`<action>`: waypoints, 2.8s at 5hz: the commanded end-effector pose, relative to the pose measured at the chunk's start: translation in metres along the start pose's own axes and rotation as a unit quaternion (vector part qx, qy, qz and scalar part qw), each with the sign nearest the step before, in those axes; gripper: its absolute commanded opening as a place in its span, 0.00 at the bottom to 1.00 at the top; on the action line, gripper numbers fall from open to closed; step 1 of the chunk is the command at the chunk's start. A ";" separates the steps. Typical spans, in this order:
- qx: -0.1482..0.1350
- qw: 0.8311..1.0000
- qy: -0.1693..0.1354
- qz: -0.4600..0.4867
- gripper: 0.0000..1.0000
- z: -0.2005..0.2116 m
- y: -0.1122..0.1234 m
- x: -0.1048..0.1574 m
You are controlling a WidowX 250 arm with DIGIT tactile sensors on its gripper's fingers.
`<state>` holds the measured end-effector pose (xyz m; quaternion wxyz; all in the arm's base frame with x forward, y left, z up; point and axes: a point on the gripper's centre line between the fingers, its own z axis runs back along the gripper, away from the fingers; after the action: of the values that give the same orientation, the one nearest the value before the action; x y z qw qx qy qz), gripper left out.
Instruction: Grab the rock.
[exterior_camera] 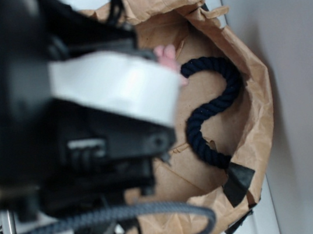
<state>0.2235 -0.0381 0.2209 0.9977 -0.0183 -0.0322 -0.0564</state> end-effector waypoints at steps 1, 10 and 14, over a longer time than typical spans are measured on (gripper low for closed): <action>-0.002 1.000 -0.027 -0.003 1.00 0.014 -0.003 0.004; 0.024 0.991 -0.007 -0.130 1.00 -0.107 0.106 0.015; 0.033 0.986 -0.019 -0.162 1.00 -0.139 0.125 -0.006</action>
<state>0.2374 0.0744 0.0653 0.9741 0.0058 -0.0352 -0.2235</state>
